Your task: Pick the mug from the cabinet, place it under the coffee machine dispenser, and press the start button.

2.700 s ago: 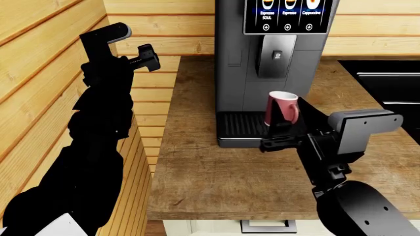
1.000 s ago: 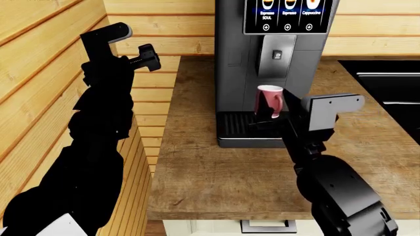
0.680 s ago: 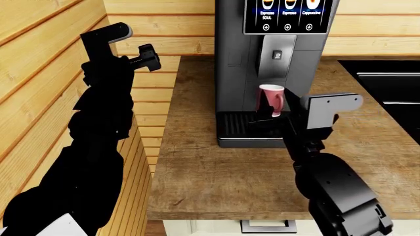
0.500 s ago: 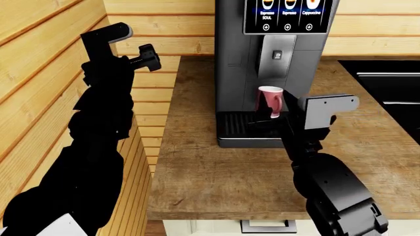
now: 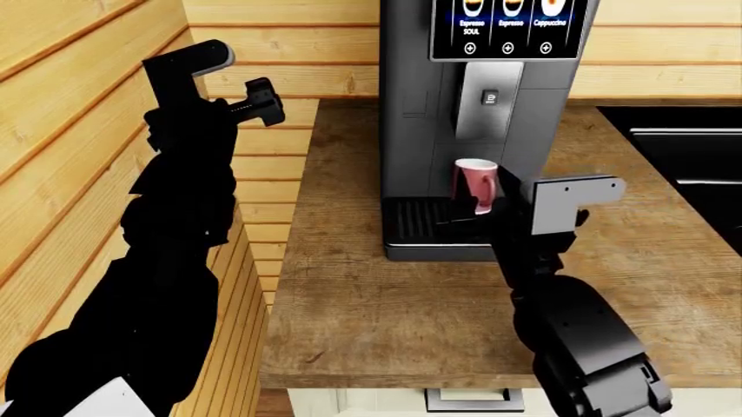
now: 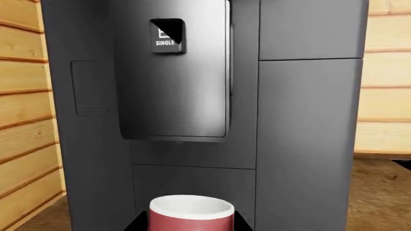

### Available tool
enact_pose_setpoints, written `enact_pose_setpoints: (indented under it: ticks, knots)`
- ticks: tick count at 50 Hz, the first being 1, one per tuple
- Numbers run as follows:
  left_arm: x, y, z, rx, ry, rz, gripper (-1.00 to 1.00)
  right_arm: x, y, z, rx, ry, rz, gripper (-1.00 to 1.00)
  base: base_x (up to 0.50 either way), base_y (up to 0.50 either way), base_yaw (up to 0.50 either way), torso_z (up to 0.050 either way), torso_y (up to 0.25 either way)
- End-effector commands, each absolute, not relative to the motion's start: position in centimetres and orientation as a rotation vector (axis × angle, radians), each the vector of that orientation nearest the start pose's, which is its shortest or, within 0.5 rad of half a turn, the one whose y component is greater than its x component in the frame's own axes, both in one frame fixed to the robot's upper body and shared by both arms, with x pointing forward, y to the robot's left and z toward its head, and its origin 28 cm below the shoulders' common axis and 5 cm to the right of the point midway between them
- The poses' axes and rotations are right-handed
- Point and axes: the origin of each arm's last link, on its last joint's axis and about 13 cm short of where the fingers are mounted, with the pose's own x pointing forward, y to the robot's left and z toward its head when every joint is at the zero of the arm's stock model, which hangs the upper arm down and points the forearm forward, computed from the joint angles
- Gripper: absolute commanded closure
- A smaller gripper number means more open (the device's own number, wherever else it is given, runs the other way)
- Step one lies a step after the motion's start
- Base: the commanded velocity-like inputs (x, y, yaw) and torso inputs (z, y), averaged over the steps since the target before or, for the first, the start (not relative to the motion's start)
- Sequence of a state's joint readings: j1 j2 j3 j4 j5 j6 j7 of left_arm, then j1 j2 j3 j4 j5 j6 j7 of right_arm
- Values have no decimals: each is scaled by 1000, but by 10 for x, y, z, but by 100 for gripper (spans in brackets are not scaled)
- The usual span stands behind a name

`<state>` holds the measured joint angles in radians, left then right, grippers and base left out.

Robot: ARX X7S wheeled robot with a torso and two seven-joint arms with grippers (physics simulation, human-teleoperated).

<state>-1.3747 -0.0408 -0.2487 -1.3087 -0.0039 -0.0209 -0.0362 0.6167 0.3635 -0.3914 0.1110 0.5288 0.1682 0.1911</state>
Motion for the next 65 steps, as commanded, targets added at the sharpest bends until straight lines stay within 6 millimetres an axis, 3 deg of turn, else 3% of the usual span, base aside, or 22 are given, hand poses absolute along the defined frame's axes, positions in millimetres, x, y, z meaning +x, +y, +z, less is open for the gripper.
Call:
enact_pose_setpoints:
  ticks: [1, 8, 9, 56, 65]
  knots:
    - [437, 228, 211, -240, -47, 128, -100, 326, -118, 121, 7, -145, 131, 100, 0, 0, 3, 0, 0]
    - [437, 228, 211, -240, -47, 128, -100, 327, -117, 116, 2, -126, 133, 100, 6, 0, 3, 0, 0]
    - [437, 228, 211, -240, -47, 128, -100, 327, -117, 117, -1, -126, 133, -100, 0, 3, 4, 0, 0]
    - [437, 228, 210, -239, -47, 127, -100, 318, -119, 138, 18, -184, 151, -100, 0, 0, 0, 0, 0]
    - [437, 228, 211, -240, -48, 127, -100, 303, -118, 151, 47, -212, 167, -100, 0, 0, 0, 0, 0]
